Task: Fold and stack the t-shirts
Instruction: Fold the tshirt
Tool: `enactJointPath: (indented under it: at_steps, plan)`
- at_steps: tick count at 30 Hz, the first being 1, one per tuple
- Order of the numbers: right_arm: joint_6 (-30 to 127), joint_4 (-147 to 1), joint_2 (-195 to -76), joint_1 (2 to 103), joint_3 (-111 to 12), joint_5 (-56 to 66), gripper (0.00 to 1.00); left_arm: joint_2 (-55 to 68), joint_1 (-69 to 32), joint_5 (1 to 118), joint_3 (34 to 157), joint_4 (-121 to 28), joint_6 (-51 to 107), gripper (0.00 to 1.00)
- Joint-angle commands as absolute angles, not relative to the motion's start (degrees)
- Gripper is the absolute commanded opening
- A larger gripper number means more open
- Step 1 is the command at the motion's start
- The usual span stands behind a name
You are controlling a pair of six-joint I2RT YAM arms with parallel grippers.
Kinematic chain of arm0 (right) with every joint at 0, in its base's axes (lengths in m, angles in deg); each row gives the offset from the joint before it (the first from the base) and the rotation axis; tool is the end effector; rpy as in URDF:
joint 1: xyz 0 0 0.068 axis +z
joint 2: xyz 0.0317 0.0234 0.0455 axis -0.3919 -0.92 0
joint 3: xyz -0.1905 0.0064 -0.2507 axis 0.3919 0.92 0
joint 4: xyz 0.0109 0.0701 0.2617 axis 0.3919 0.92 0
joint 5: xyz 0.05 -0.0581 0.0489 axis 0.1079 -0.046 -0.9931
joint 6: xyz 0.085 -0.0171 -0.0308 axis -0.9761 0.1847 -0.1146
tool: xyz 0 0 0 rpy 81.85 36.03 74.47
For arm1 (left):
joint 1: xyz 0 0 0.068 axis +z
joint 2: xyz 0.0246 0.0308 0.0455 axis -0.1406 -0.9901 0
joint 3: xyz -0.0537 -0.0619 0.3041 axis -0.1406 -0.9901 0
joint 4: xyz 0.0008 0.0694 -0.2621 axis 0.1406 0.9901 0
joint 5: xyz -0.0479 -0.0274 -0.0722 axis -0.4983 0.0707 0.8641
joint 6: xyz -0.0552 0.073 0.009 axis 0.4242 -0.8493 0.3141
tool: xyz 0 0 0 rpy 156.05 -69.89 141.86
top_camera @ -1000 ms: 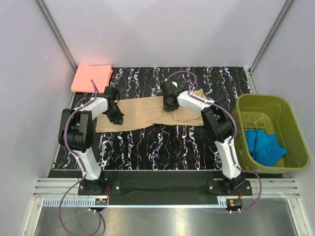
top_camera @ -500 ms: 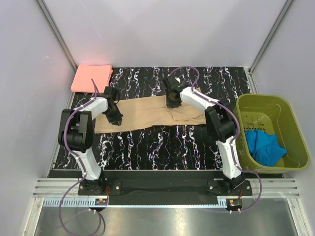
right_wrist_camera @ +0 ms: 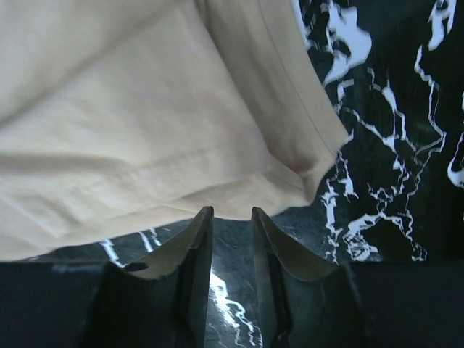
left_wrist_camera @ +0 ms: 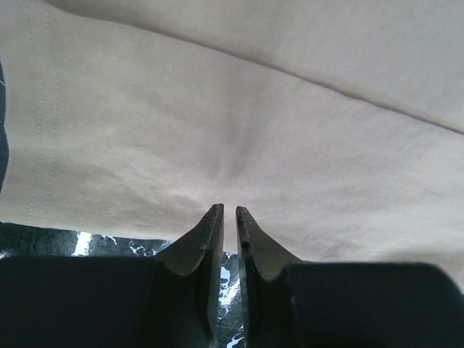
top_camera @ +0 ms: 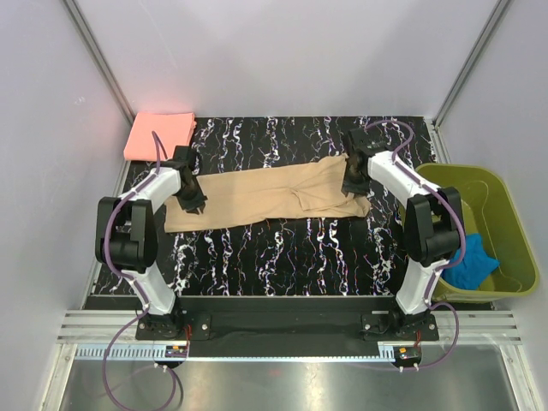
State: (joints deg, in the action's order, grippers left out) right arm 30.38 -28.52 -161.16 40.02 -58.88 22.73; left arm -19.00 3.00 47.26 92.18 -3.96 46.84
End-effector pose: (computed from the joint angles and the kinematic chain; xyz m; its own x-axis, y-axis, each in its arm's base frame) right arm 0.4130 0.1103 0.2266 -0.8914 0.1588 -0.4245 0.1699 0.9854 0.0118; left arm 0.3710 -0.0270 0.1818 -0.8507 -0.4375 -0.2914 -0.4296 0.8981 -0.0941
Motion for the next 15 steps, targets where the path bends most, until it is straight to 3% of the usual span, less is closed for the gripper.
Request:
enactJointPath:
  at_steps: [1, 15]
  plan:
    - [30.7, -27.7, -160.22, 39.16, -55.04, 22.65, 0.35, -18.6, 4.03, 47.33, 93.46, -4.53, 45.46, 0.18]
    - [32.99, -28.14, -164.69, 34.94, -54.23, 23.88, 0.37, -18.51, 7.99, 48.21, 90.3, -5.23, 43.88, 0.18]
